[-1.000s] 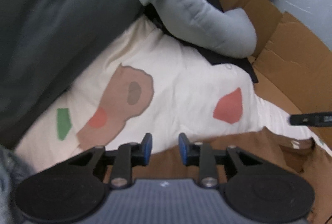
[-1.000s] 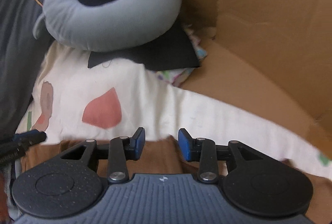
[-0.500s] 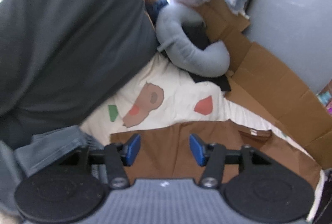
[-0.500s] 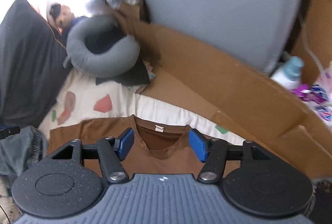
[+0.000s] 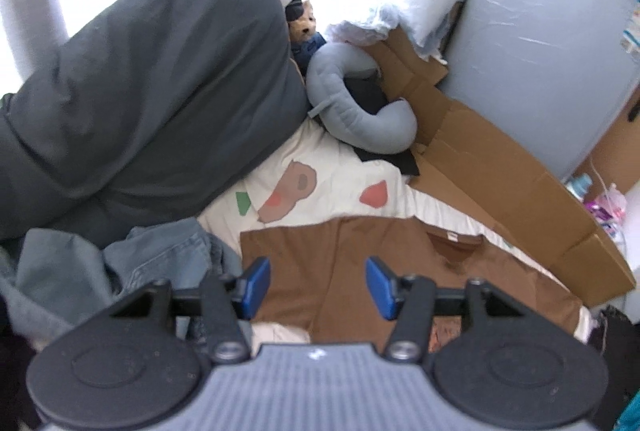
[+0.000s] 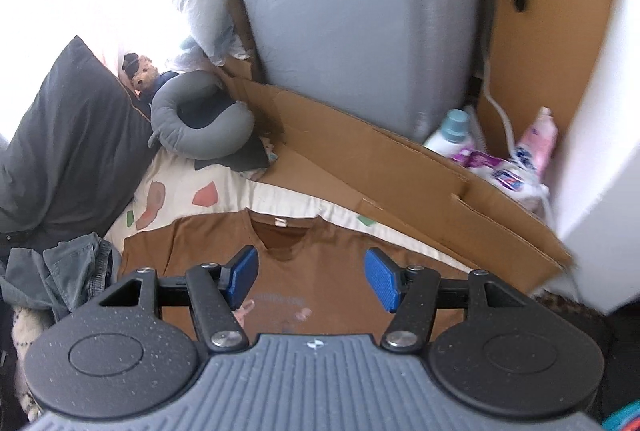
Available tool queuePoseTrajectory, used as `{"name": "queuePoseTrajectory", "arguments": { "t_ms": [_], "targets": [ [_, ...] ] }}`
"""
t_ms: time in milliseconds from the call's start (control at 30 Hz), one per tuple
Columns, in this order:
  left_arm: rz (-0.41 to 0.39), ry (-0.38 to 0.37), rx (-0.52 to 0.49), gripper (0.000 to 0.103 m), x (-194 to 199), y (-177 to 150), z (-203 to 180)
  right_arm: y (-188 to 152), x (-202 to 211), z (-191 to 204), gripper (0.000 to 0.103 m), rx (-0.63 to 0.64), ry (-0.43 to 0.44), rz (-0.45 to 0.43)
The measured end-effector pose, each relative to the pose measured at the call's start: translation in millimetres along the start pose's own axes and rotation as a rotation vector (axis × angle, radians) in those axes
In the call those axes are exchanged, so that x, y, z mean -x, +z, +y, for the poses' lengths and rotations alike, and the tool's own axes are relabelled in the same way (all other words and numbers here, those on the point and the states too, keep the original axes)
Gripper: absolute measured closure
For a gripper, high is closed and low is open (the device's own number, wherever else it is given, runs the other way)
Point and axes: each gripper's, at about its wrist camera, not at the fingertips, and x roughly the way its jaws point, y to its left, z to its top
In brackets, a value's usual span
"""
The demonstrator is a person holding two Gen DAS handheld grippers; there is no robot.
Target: Fold clothes
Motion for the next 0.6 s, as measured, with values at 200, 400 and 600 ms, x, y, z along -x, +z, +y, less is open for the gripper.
{"name": "queuePoseTrajectory", "arguments": {
  "t_ms": [200,400,600],
  "targets": [
    [0.012,0.007,-0.035,0.046,42.9,-35.0,10.7,-52.0,62.3,-28.3,0.037,-0.013,-0.014,-0.02],
    [0.008,0.019,-0.046,0.046,85.7,-69.6,17.4,-98.7,119.2,-49.8,0.037,-0.019,-0.018,-0.063],
    [0.006,0.01,-0.05,0.046,117.8,-96.1,25.8,-144.9,168.6,-62.3,0.037,-0.02,-0.037,-0.094]
  ]
}}
